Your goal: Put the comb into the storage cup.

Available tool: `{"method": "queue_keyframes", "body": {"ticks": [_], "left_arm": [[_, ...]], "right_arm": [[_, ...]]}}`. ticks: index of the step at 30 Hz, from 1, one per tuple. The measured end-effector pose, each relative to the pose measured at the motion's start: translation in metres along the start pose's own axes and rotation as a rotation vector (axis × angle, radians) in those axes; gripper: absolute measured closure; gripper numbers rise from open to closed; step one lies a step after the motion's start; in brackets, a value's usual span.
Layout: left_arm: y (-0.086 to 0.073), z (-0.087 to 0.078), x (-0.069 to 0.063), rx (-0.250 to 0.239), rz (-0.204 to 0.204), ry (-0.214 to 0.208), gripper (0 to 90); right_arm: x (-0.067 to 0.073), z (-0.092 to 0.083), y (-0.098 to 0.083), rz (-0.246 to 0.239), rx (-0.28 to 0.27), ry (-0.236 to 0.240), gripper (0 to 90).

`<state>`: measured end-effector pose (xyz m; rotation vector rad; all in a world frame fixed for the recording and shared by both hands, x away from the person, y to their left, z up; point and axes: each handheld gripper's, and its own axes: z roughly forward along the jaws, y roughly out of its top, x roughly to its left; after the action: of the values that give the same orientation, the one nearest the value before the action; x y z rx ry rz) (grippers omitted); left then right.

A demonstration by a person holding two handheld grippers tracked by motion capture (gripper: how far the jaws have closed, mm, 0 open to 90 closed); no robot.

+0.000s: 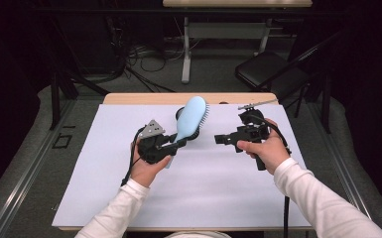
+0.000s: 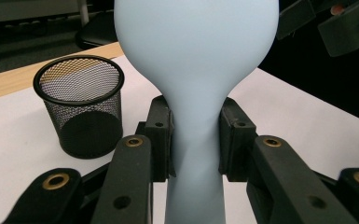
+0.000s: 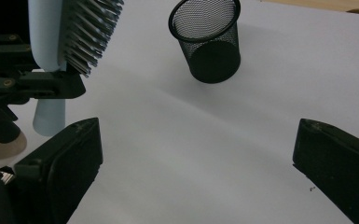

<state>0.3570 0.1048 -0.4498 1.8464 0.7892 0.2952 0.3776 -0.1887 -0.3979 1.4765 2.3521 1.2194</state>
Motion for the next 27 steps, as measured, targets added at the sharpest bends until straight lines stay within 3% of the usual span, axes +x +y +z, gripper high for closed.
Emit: {"method": "queue_keyframes", "body": {"ticks": [27], "left_arm": [[-0.002,0.001,-0.001,0.004,0.0,-0.001,69.7]], "right_arm": [[0.007,-0.007,0.019,0.042,-0.047,0.047,2.1]]}}
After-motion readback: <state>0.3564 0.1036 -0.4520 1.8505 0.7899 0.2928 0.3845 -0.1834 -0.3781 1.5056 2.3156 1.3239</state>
